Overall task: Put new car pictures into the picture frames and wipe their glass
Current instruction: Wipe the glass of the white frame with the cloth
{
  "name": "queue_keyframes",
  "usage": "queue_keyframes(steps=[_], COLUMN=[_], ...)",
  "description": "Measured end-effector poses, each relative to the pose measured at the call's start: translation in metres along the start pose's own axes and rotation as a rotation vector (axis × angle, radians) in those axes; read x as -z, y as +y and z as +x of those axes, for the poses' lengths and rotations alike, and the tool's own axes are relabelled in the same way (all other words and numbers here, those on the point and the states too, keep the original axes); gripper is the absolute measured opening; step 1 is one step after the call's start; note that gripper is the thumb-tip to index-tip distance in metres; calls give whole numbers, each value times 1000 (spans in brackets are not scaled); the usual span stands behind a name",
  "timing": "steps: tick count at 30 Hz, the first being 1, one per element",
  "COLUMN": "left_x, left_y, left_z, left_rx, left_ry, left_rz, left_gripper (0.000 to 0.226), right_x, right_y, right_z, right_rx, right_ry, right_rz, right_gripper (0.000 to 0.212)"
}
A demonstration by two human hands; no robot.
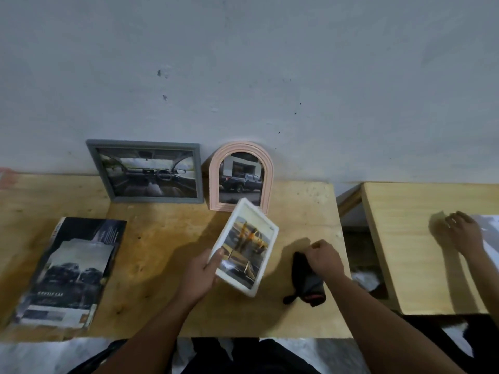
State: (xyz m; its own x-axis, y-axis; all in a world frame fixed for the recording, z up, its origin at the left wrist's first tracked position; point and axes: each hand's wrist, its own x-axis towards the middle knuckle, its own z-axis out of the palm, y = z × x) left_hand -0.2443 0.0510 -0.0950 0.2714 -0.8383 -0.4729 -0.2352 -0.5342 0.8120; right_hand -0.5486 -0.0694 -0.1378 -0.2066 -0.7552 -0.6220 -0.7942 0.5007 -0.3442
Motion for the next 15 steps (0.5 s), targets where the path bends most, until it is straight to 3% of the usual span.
queue_keyframes(steps=[2,4,8,11,15], left_x=[-5,-13,-23,-24,-21], left_y=[-17,-32,-52,-63,-75], left_z=[-1,-3,-7,-10,-18], left_rx=[149,287,498,494,287], left_ry=[5,8,4,-25,-41], left_rz=[-128,-247,-340,-268,243], left_gripper=[29,34,27,25,28], right_x=[-10,-22,-30,-26,-13], right_y=[19,33,35,33,29], right_z=[-3,-8,-19,-20,-24], right_rx=[-71,-97,-12,-83,-323], right_ry=[-65,-74,-49,-86,-401], right_rz=[-97,-116,96,521,1193], right_gripper=[63,68,67,36,36])
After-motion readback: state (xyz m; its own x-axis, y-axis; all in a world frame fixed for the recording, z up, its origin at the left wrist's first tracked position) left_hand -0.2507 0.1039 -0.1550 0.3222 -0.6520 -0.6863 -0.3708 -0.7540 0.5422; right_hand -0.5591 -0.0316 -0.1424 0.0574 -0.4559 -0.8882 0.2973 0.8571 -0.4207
